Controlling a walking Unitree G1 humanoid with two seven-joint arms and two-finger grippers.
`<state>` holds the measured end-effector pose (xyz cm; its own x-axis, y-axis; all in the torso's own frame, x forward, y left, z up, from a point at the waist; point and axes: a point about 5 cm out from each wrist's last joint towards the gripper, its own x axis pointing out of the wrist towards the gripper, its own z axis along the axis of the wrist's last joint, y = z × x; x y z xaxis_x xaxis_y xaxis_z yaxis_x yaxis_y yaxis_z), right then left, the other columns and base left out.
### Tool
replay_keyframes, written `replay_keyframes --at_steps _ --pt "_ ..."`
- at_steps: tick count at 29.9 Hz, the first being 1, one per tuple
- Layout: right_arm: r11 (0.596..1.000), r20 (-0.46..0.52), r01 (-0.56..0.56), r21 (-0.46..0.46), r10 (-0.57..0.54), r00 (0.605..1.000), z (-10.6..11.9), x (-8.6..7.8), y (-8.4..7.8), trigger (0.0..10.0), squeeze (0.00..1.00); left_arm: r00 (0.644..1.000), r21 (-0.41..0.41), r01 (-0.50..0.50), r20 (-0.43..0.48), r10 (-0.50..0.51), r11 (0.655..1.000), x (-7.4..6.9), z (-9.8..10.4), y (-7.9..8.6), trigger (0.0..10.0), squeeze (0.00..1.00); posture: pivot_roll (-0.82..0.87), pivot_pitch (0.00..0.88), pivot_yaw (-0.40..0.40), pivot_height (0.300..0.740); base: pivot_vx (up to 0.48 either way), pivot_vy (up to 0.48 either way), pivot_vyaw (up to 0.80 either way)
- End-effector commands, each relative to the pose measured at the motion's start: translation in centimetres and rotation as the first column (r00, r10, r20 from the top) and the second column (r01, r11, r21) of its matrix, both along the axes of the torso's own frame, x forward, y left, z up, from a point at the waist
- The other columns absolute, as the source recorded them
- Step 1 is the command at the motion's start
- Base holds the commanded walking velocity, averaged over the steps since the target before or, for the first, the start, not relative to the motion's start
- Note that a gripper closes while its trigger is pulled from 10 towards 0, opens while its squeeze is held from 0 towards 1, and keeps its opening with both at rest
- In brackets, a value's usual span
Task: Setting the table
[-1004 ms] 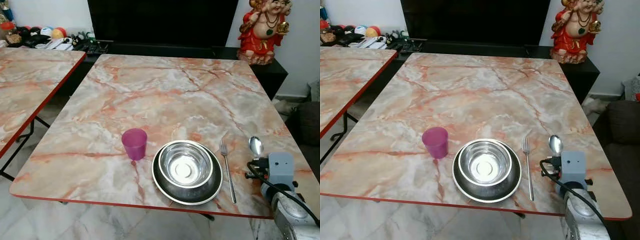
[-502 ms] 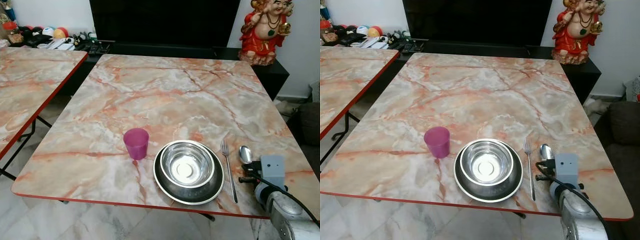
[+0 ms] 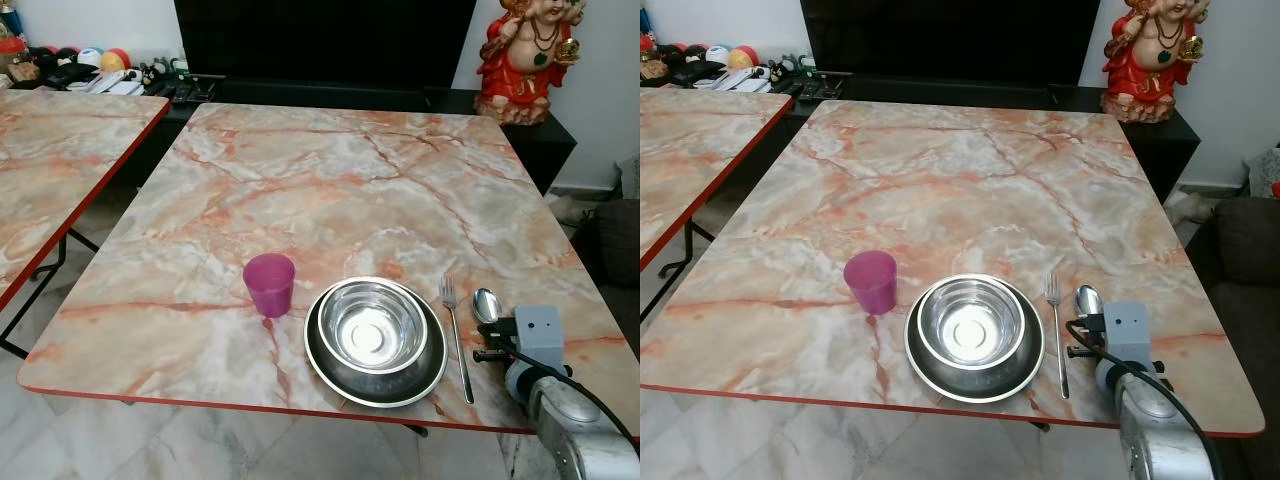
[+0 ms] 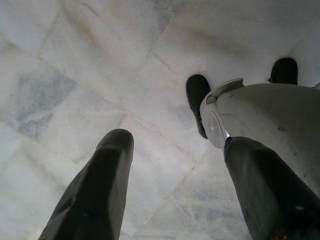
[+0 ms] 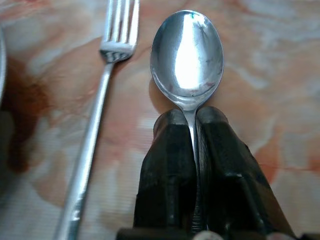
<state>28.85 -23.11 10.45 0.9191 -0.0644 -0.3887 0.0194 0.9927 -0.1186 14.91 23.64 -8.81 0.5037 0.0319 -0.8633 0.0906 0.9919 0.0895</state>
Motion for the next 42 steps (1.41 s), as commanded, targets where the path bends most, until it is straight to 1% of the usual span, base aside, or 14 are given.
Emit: replay_keyframes --at_steps 1,3,7,9,13,18,25,27,29,33,34,35,37,42 --pt "0.999 -0.001 0.041 0.001 -0.041 0.999 -0.3 0.3 -0.2 10.0 0.00 0.999 -0.003 0.000 -0.033 0.000 1.000 -0.8 -0.3 0.0 10.0 0.00 -0.08 0.154 -0.012 0.740 0.000 0.000 0.00" --pt "0.999 0.008 0.054 0.003 -0.054 0.999 -0.2 0.5 -0.3 10.0 0.00 1.000 -0.003 0.001 -0.030 -0.001 1.000 -0.7 -0.3 -0.2 10.0 0.00 -0.07 0.154 -0.012 0.740 0.000 0.000 0.00" --pt "0.997 0.027 0.077 0.003 -0.077 0.997 0.1 1.3 -0.6 10.0 0.00 1.000 -0.015 0.011 -0.025 -0.011 1.000 0.0 -0.5 -1.8 10.0 0.00 -0.07 0.151 -0.014 0.740 0.000 0.000 0.00" --pt "0.996 0.035 0.090 -0.001 -0.090 0.995 0.2 1.8 -0.7 10.0 0.00 1.000 -0.026 0.017 -0.025 -0.018 1.000 0.1 -0.7 -3.1 10.0 0.00 -0.07 0.148 -0.015 0.740 0.000 0.000 0.00" --pt "0.995 0.045 0.098 -0.001 -0.098 0.994 0.4 2.3 -0.7 10.0 0.00 0.999 -0.034 0.021 -0.029 -0.022 0.999 0.1 -0.9 -4.2 10.0 0.00 -0.07 0.144 -0.016 0.740 0.000 0.000 0.00" --pt "0.996 0.055 0.090 0.004 -0.090 0.994 0.5 2.8 -0.4 10.0 0.00 0.999 -0.036 0.020 -0.032 -0.021 0.999 0.0 -1.0 -4.8 10.0 0.00 -0.06 0.143 -0.017 0.740 0.000 0.000 0.00" --pt "0.997 0.043 0.083 0.002 -0.083 0.996 0.2 2.9 -0.2 10.0 0.00 0.999 -0.032 0.017 -0.038 -0.018 0.999 -0.7 -1.4 -5.4 10.0 0.00 -0.06 0.136 -0.017 0.740 0.000 0.000 0.00" --pt "0.997 0.043 0.083 0.002 -0.083 0.996 0.1 2.8 -0.2 10.0 0.00 0.999 -0.022 0.008 -0.036 -0.009 1.000 -0.7 -1.4 -5.4 10.0 0.00 -0.06 0.136 -0.017 0.740 0.000 0.000 0.00" --pt "0.997 0.038 0.081 0.001 -0.081 0.996 0.0 2.8 -0.2 10.0 0.00 0.999 -0.006 -0.040 -0.031 0.040 0.999 -0.8 -1.4 -5.0 10.0 0.00 -0.06 0.135 -0.019 0.740 0.000 0.000 0.00" --pt "0.997 0.035 0.080 0.000 -0.080 0.996 -0.2 2.8 -0.1 10.0 0.00 0.999 0.008 -0.043 -0.023 0.043 0.999 -0.9 -1.3 -4.5 10.0 0.00 -0.06 0.135 -0.017 0.740 0.000 0.000 0.00" --pt "0.997 0.035 0.081 0.002 -0.081 0.996 -0.2 2.8 -0.1 10.0 0.00 0.998 0.031 -0.058 -0.017 0.058 0.998 -1.0 -0.9 -1.8 10.0 0.00 -0.06 0.135 -0.017 0.740 0.000 0.000 0.00" --pt "0.997 0.033 0.080 0.004 -0.080 0.996 -0.3 2.8 0.0 10.0 0.00 0.997 0.051 -0.075 -0.013 0.075 0.996 -1.1 -0.4 0.3 10.0 0.00 -0.06 0.135 -0.017 0.740 0.000 0.000 0.00" --pt "0.997 0.032 0.080 0.005 -0.080 0.996 -0.3 2.8 0.0 10.0 0.00 0.997 0.056 -0.080 -0.012 0.081 0.995 -1.2 -0.3 0.8 10.0 0.00 -0.06 0.135 -0.017 0.740 0.000 0.000 0.00" --pt "0.997 0.033 0.079 0.005 -0.079 0.996 -0.4 2.8 0.0 10.0 0.00 0.997 0.058 -0.081 -0.012 0.082 0.995 -1.2 -0.3 0.8 10.0 0.00 -0.06 0.135 -0.017 0.740 0.000 0.000 0.00"
